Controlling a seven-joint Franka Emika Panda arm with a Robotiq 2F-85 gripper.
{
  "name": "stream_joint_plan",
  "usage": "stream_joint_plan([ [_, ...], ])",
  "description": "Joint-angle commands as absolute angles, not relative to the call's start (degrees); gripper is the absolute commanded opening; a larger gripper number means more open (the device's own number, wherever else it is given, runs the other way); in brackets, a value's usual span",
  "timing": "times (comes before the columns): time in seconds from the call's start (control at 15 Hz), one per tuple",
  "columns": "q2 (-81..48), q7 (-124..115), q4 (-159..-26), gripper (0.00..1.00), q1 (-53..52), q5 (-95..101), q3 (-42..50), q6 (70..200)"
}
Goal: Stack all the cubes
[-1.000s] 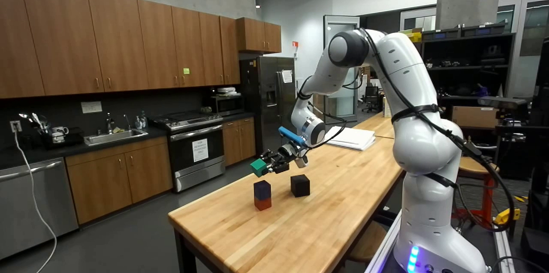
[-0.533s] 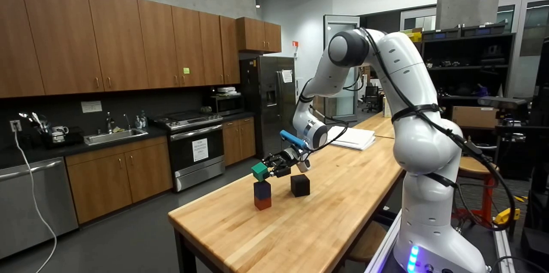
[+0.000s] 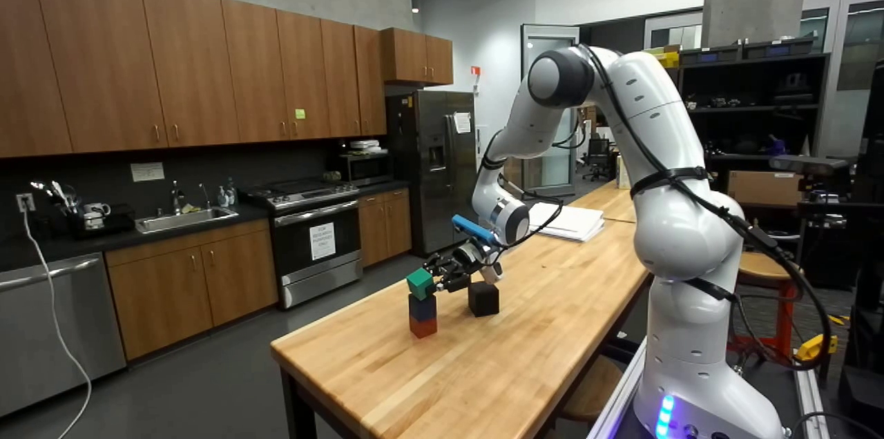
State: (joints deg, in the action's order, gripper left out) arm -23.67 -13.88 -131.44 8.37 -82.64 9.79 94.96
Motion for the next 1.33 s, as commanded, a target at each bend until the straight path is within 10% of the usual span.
stream_joint_plan([
  [0.0,-22.5,-13.2,-132.8,0.24,7.9,-84.5,9.7,95.7],
  [1.27,-22.1,-11.8,-133.0,0.24,8.1,-84.9,10.1,95.8],
])
